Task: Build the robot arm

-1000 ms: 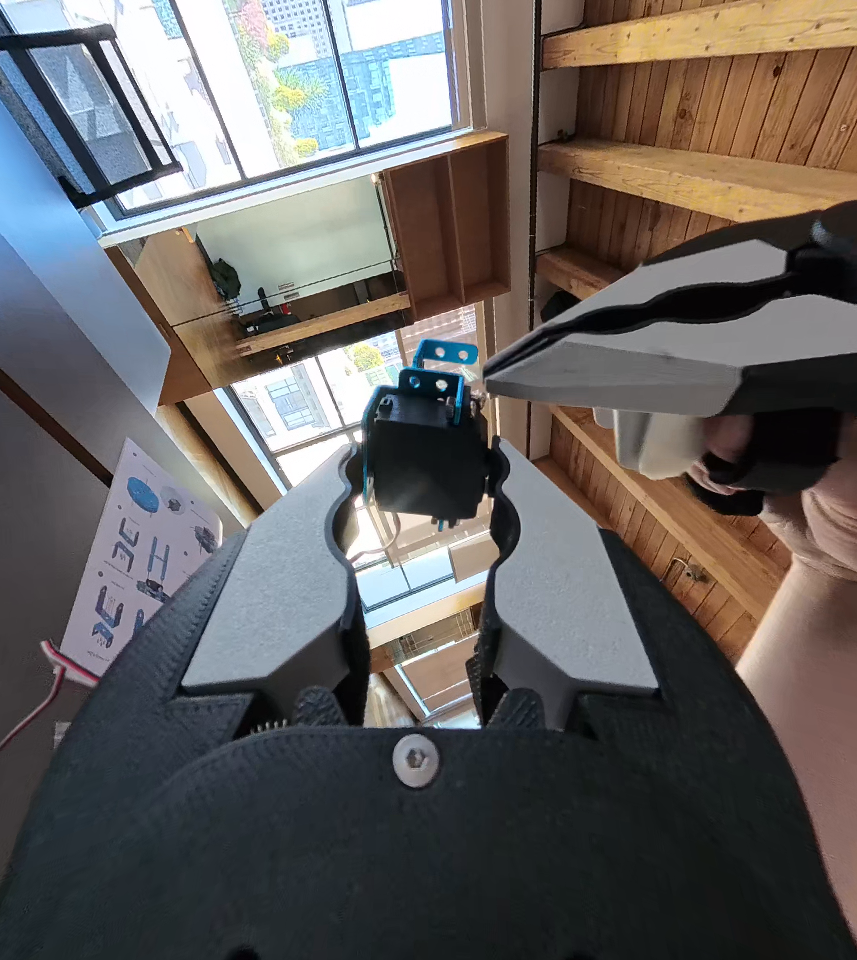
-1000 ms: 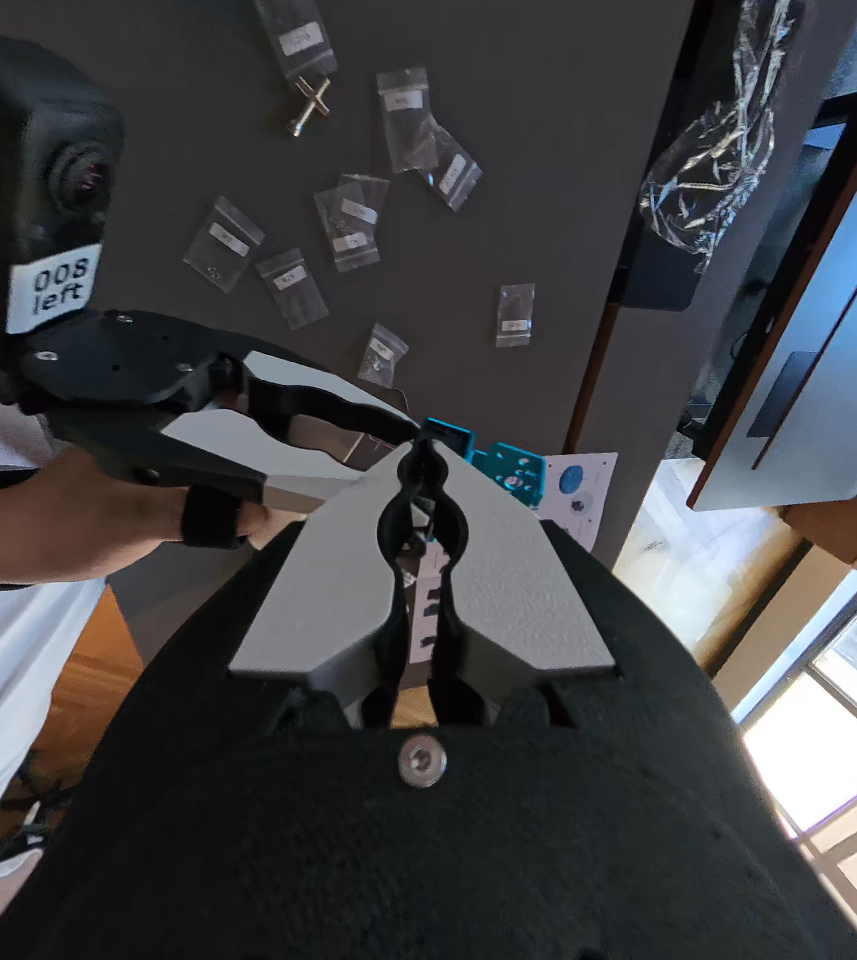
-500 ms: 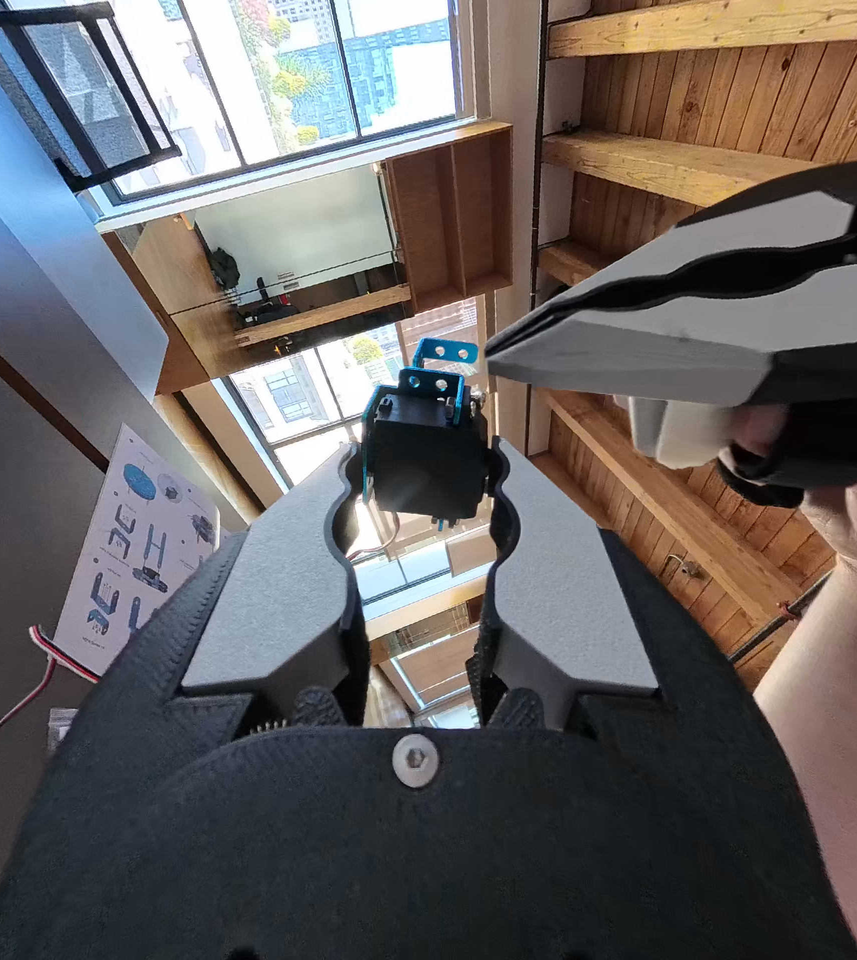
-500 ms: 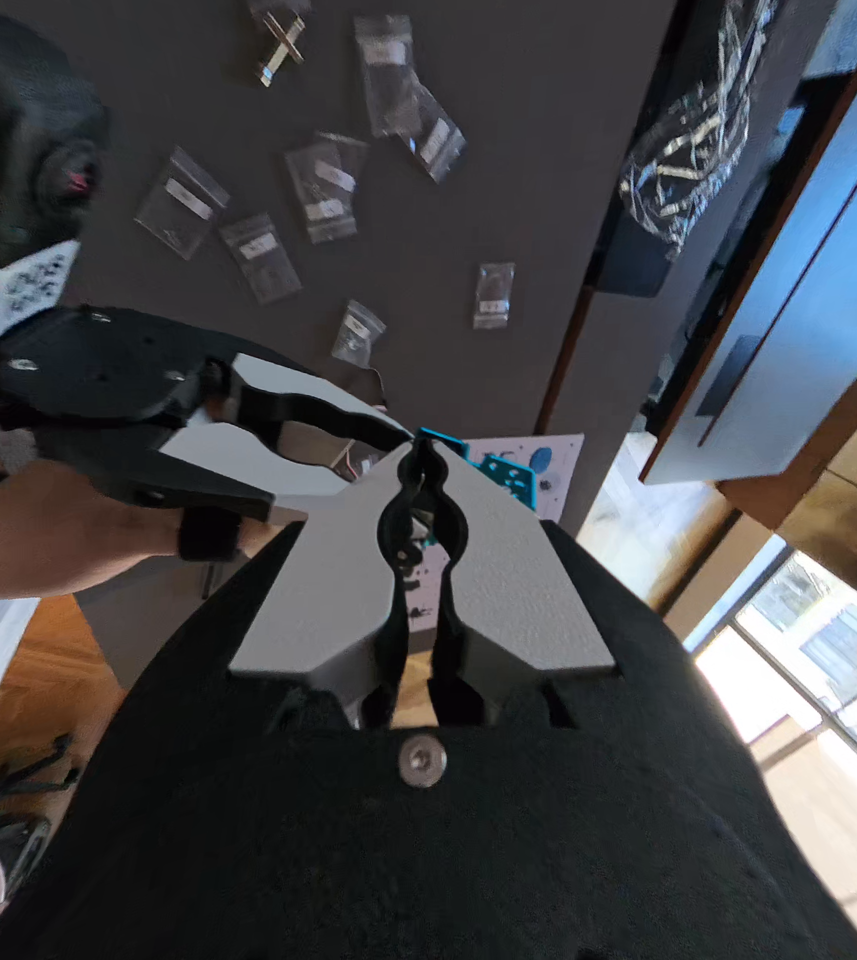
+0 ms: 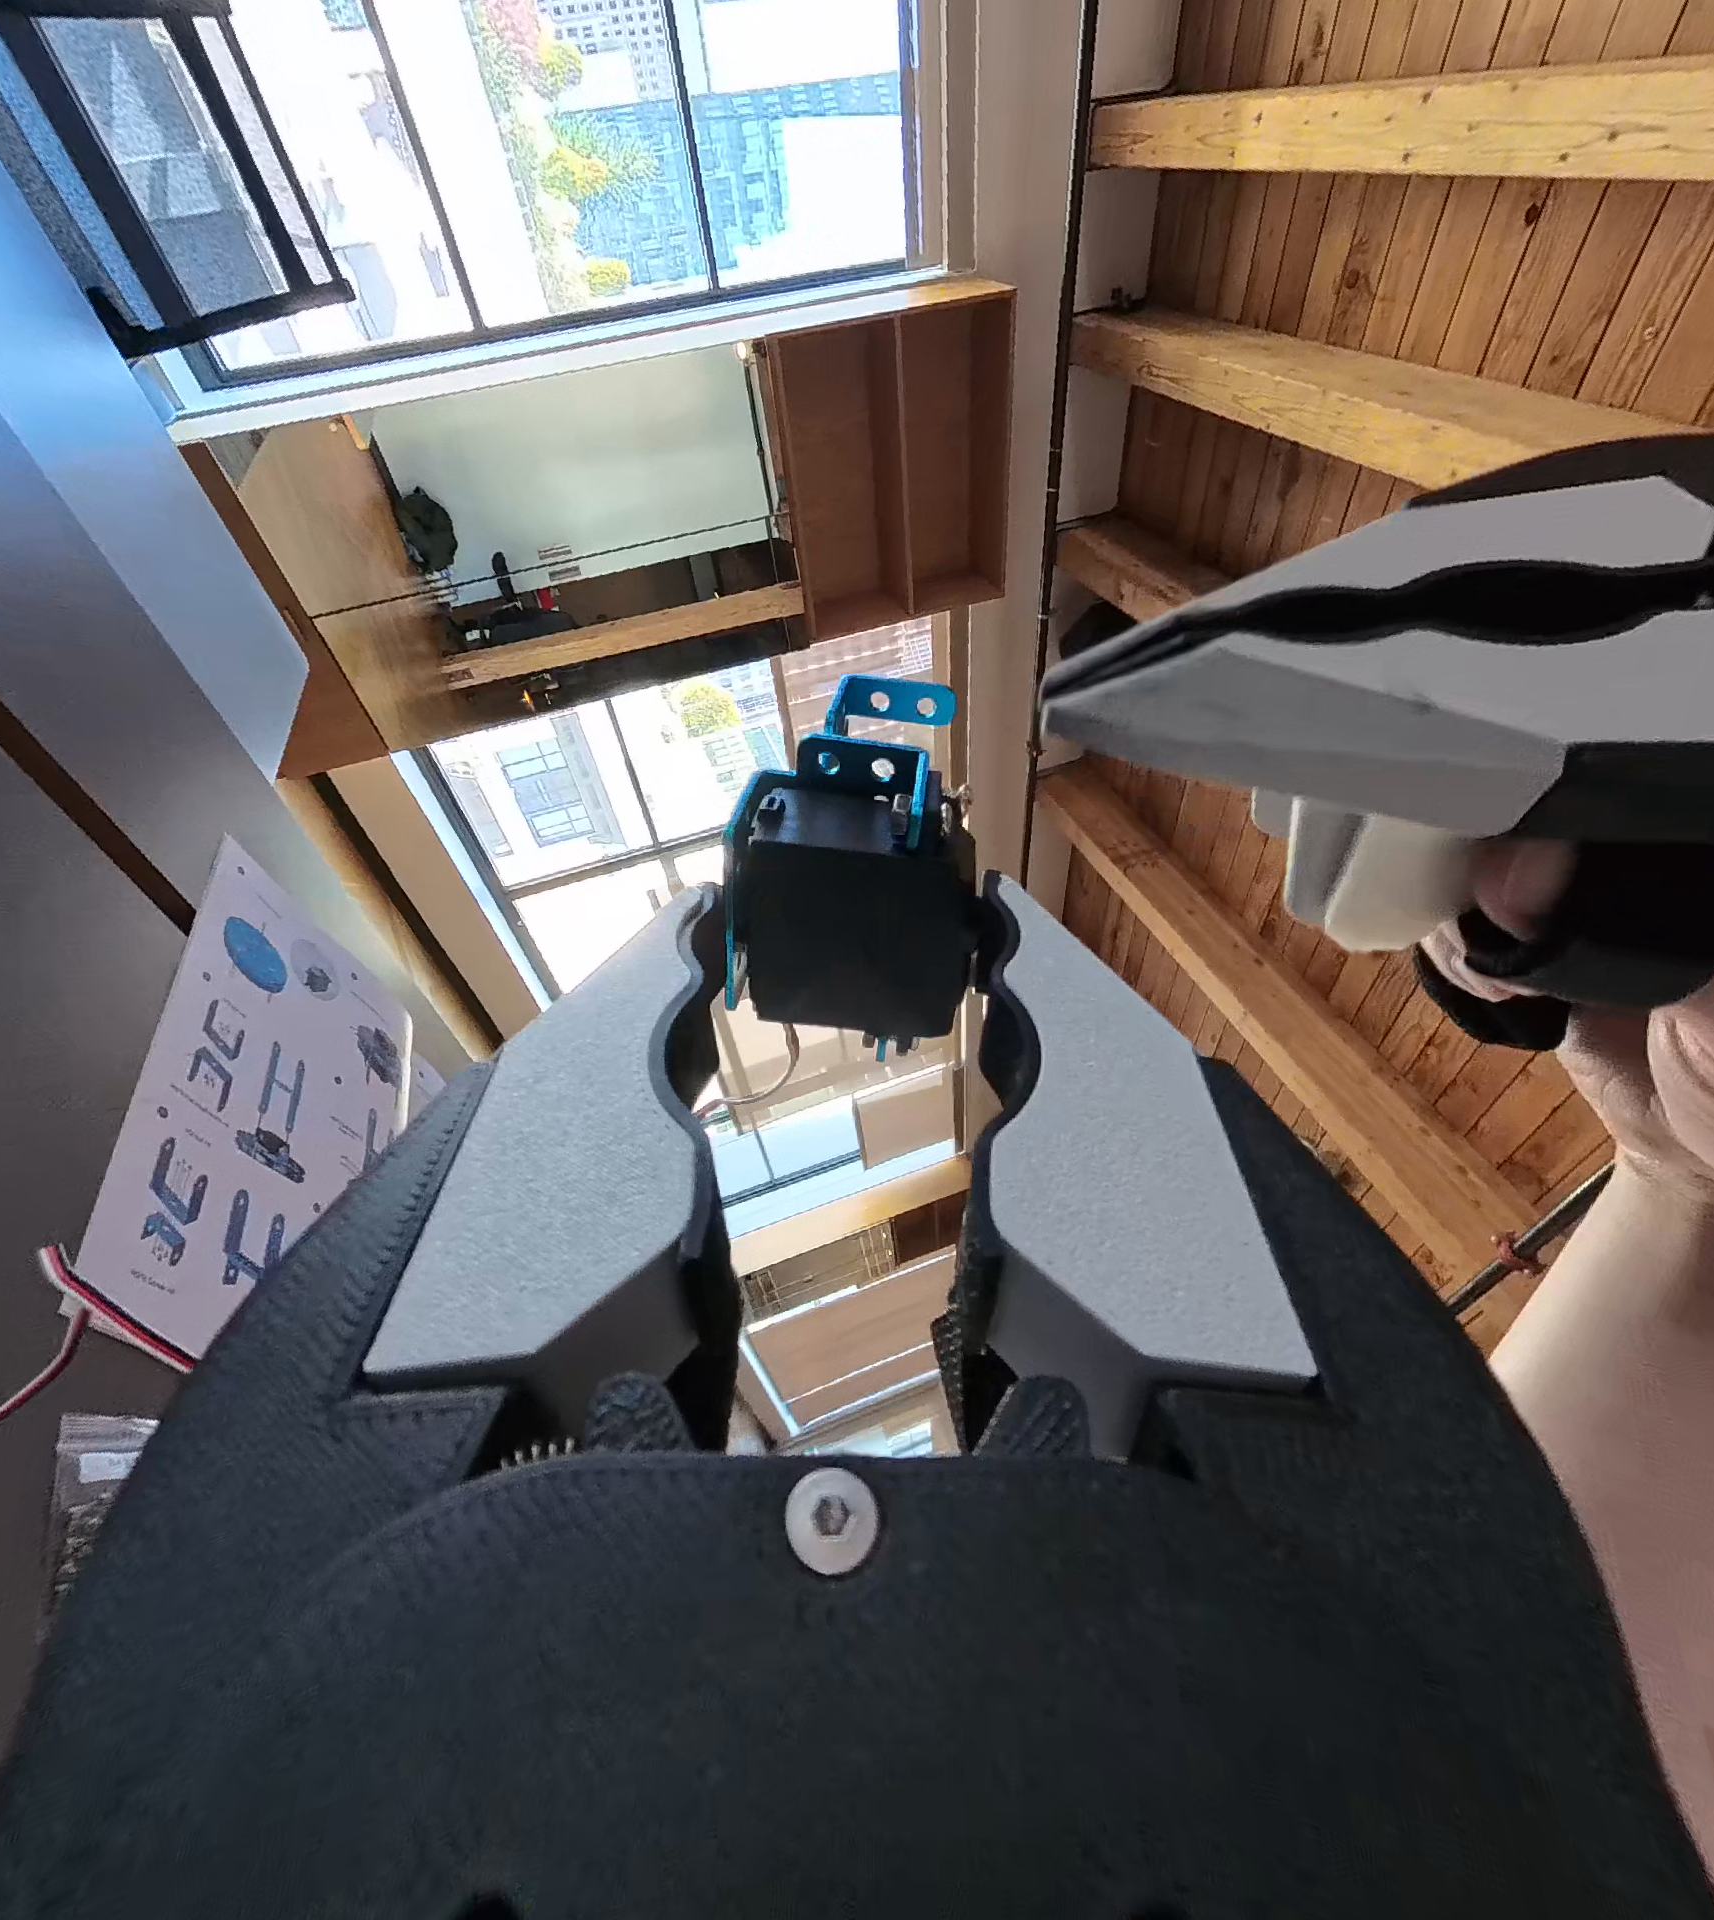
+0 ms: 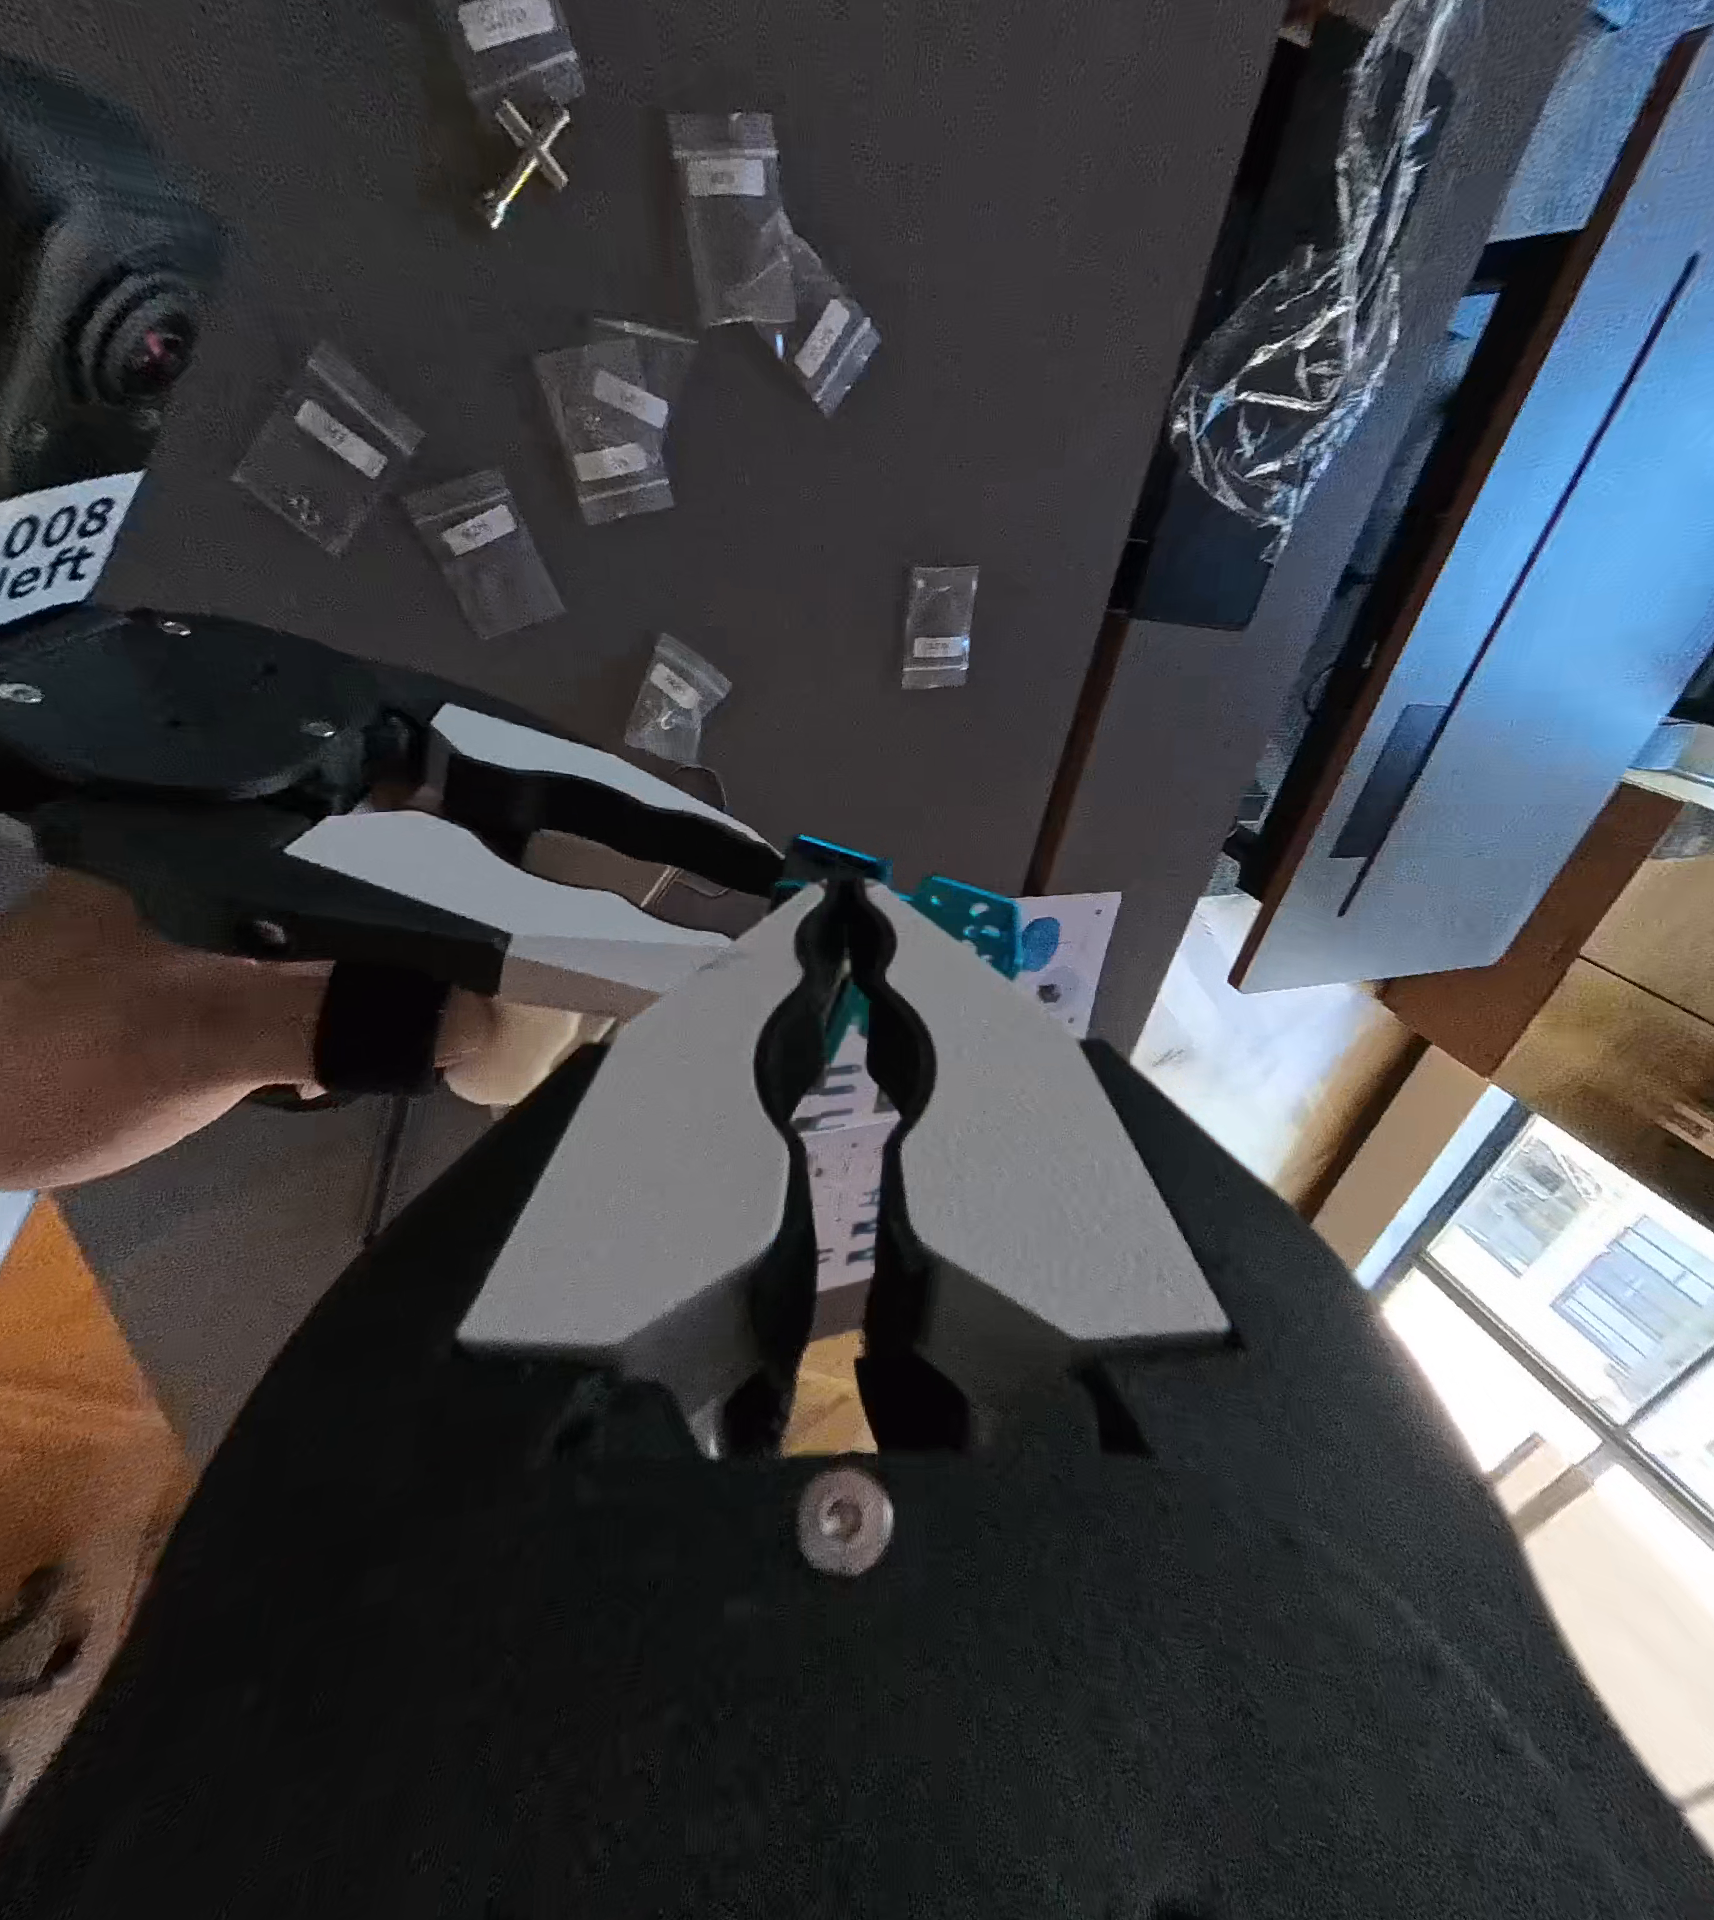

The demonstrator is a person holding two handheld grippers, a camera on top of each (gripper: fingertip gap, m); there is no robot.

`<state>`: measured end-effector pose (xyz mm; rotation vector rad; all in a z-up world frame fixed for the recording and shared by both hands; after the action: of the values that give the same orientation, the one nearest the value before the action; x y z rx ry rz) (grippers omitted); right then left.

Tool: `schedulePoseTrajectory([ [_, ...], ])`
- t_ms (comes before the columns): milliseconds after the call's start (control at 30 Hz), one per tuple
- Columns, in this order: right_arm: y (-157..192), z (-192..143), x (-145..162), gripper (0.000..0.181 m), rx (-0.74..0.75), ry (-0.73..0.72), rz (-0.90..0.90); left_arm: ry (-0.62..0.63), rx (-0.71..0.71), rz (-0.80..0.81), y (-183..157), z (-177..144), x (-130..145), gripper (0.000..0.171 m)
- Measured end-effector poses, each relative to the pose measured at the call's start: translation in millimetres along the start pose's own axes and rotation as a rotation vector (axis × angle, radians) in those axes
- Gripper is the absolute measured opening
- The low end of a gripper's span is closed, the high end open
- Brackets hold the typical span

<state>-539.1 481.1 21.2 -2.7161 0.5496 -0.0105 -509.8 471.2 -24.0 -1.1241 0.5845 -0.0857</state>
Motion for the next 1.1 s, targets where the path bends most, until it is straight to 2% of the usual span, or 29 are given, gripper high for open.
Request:
schedulePoseTrajectory([
  [67, -6.8, -2.8, -1.0, 0.000, 0.042, -0.029, -0.004, 0.004, 0.001, -0.001, 0.8, 0.1, 0.9, 0.048],
  [533, -29.7, -4.6, 27.7, 0.000, 0.038, -0.059, 0.026, -0.038, 0.017, -0.039, -2.5, -2.8, -12.6, 0.048],
  [833, -39.2, -15.0, 29.8, 0.000, 0.064, -0.188, -0.017, -0.046, 0.028, -0.074, -2.5, -9.5, -18.1, 0.048],
  [933, -40.8, -19.9, 31.3, 0.000, -0.012, -0.311, 0.012, 0.023, 0.071, -0.073, -7.2, -11.9, -13.7, 0.048],
  [967, -40.7, -21.0, 32.0, 0.005, -0.057, -0.366, 0.034, 0.069, 0.095, -0.080, -9.8, -13.1, -8.8, 0.048],
  [1033, -38.7, -19.9, 36.7, 0.020, -0.192, -0.468, 0.107, 0.135, 0.128, -0.105, -13.1, -19.0, -1.7, 0.048],
  [1100, -37.9, -14.4, 45.5, 0.025, -0.359, -0.539, 0.213, 0.200, 0.169, -0.139, -16.9, -24.8, 3.9, 0.048],
])
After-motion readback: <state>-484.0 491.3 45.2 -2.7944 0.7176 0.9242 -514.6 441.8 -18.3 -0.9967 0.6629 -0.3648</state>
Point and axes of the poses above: each gripper's, where its closed fingertips meet, z out along the fingers, x out of its underside, y = z × x across the jaws, the point moved 2 cm from there along -z, back along the fingers, and after that the axes turned 15 degrees about z, right-handed, at the moved point
